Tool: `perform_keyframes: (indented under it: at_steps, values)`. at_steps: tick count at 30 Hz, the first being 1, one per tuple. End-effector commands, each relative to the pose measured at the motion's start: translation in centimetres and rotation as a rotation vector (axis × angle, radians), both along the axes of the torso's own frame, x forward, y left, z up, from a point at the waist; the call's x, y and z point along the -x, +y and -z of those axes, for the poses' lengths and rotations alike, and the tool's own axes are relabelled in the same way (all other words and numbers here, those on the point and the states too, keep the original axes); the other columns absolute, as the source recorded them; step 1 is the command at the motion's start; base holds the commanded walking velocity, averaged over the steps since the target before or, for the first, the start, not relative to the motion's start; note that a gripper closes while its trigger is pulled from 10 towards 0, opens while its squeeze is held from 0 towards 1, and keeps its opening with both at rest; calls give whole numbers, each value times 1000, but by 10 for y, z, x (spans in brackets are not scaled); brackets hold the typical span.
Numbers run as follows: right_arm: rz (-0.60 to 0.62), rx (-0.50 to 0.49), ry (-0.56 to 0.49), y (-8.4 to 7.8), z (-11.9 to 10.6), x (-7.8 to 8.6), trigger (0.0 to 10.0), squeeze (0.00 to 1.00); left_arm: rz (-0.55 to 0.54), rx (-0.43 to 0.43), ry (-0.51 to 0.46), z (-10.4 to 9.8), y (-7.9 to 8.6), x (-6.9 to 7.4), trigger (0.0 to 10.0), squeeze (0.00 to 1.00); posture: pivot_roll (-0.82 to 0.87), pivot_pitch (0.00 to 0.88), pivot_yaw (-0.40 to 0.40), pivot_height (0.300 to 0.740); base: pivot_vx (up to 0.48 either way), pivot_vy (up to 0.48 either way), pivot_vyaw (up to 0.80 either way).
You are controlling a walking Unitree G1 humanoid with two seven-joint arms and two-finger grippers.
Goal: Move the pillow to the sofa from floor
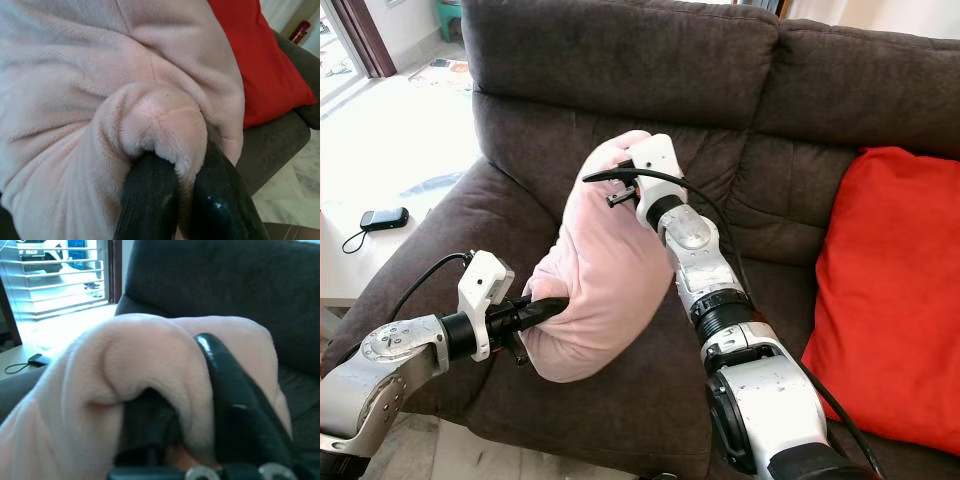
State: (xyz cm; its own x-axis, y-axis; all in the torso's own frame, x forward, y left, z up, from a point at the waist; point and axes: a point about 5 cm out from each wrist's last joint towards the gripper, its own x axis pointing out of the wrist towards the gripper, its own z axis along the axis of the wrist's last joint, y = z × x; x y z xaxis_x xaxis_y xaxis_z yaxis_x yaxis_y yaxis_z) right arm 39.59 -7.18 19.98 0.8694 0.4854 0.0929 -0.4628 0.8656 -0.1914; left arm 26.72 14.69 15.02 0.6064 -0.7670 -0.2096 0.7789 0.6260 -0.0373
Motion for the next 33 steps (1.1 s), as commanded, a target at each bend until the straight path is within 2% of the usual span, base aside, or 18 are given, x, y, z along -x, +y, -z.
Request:
perform_keyframes:
  at_steps: [1,30,33]
  values:
    - [-83,3,-33,18,-8,2,10000,1000,107,54,-65,-18,-19,6,10000,0,87,89,-67,740,0,0,0]
    - [-62,22,-37,12,-1,1,10000,1000,113,82,-57,-17,-27,6,10000,0,84,92,-64,740,0,0,0]
    - [-46,41,-39,10,1,1,10000,1000,83,79,-53,-13,-24,4,10000,0,84,93,-66,740,0,0,0]
